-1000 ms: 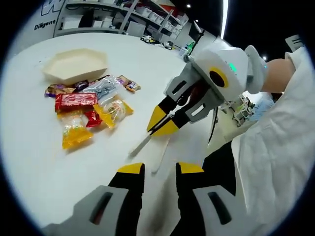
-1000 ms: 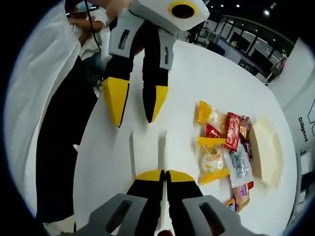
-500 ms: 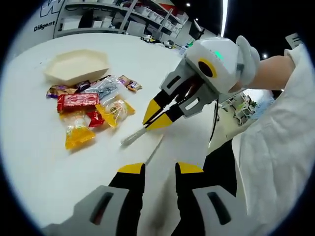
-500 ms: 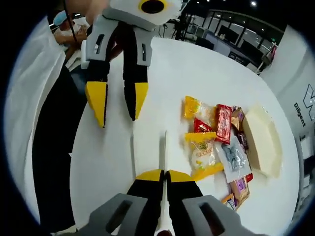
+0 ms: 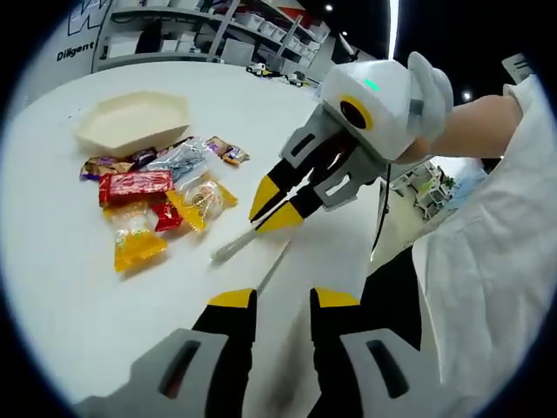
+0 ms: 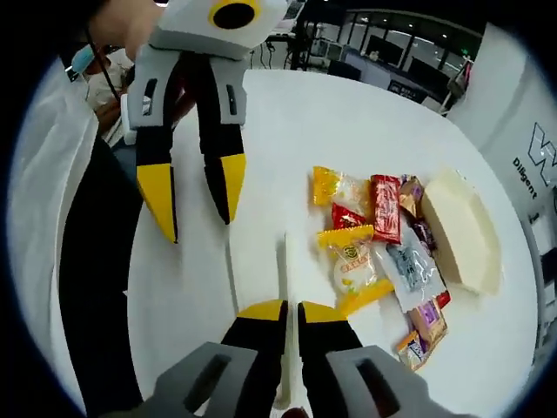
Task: Place the target food into the container with the food tongs after gripping and lifting it, then release it inside without dropping or visibly crushing the food.
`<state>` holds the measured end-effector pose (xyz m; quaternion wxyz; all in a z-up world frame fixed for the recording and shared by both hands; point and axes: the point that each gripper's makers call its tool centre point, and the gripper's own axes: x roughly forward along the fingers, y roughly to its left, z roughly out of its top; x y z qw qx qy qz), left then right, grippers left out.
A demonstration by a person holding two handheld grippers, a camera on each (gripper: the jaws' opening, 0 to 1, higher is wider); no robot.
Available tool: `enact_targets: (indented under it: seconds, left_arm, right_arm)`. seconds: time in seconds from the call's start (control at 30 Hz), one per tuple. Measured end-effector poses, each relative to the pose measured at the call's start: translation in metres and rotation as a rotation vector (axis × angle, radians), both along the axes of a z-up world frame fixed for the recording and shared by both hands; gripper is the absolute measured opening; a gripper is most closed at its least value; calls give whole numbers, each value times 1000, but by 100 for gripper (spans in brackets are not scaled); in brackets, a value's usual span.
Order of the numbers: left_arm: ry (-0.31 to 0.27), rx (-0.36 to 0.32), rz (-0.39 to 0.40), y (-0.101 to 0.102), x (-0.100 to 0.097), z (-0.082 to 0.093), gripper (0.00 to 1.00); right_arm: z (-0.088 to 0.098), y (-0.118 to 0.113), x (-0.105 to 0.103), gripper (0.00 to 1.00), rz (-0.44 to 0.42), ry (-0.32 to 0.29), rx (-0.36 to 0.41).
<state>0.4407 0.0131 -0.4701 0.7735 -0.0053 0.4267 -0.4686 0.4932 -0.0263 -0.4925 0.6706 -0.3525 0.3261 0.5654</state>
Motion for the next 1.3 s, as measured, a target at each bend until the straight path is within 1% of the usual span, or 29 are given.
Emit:
enact_targets:
  seconds: [0.1,0.17,0.23,0.3,0.37,0.5,0.6,0.7,0.87,1.03,1.3]
  left_arm:
    - [-19,9,-12,-4,2,-2,22]
    - [-48,38,-40,-5,3,-5,23]
    - [-54,48,-64,-8,1,-7,23]
    - [-54,50,-72,-10,2,-9,23]
    - [-63,54,-78,-11,4,-9,23]
    - [-94,99,-123,-10,5,-14,21]
    - [-100,102,-133,-12,6,-15,20]
    - [-119,130,-163,-12,6,-19,19]
    - [-123,144,-178,-14,7,-22,18]
    - [-127,159,-182,-15,10,-25,14]
    - [-130,169,-202,-17,12,-28,10]
  right_arm:
    - [1,-8,1,2,-12,-4,2]
    - [3,-12,1,3,-22,-1,10]
    - [5,-16,0,6,-38,8,20]
    - [5,-20,-1,6,-42,8,19]
    - [7,-22,-2,8,-50,8,32]
    - [8,-27,-5,11,-66,20,45]
    - [9,-29,-6,13,-73,23,53]
    - [10,-31,-8,13,-83,24,62]
    - [10,-37,-10,15,-102,26,69]
    - [11,-42,-13,16,-119,27,84]
    - [13,-51,-15,17,-153,26,106]
